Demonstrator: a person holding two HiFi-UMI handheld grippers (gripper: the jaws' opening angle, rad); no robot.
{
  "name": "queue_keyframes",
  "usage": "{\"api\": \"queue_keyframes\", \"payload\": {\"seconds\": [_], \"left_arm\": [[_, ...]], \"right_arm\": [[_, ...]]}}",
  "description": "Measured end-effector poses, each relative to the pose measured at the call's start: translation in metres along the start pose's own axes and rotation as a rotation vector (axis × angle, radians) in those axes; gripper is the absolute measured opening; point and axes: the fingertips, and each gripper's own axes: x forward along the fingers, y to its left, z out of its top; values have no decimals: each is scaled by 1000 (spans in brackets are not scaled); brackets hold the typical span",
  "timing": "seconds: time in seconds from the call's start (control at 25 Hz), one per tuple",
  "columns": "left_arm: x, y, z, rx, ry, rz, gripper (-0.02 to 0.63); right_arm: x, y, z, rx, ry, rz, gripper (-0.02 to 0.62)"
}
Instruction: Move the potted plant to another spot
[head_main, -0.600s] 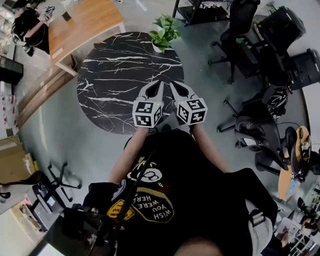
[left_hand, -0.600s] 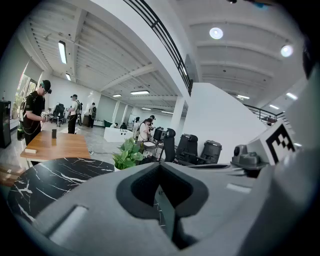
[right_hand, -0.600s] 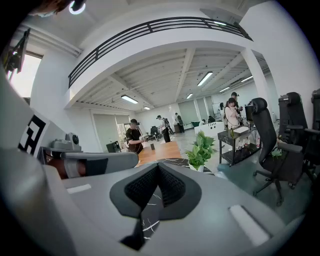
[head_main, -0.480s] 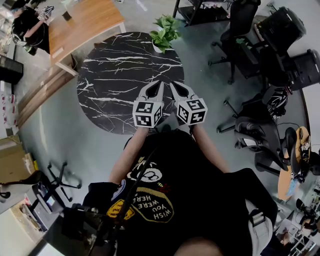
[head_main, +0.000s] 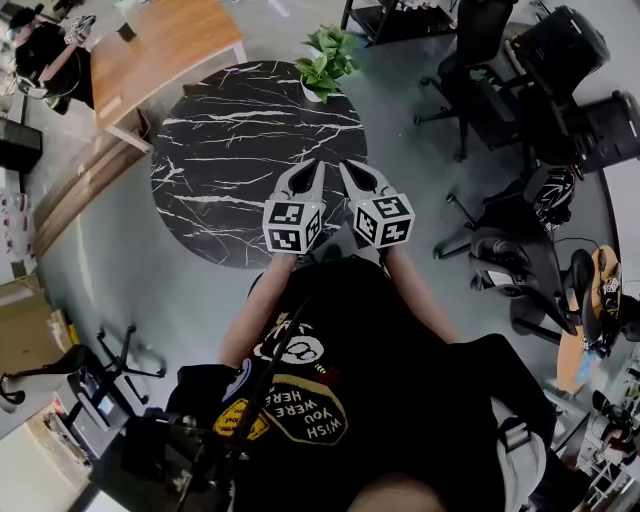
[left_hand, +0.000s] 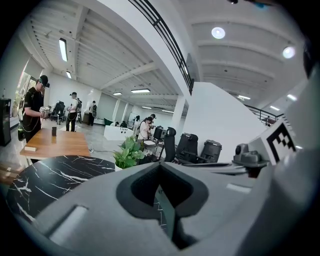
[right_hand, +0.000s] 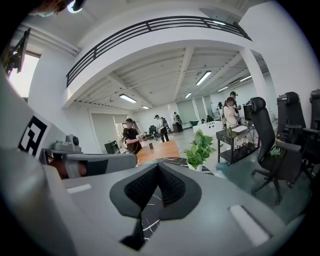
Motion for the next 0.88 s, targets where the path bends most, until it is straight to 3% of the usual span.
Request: {"api": "queue_keyframes", "payload": {"seconds": [0.6,0.88], "left_arm": [[11,34,-15,-5,31,-19,3],[41,53,-19,13,49,-8,3]], "right_arm": [[28,-7,-22,-43,47,-62,3],[57,-19,-21,-35,40,-46,3]]}}
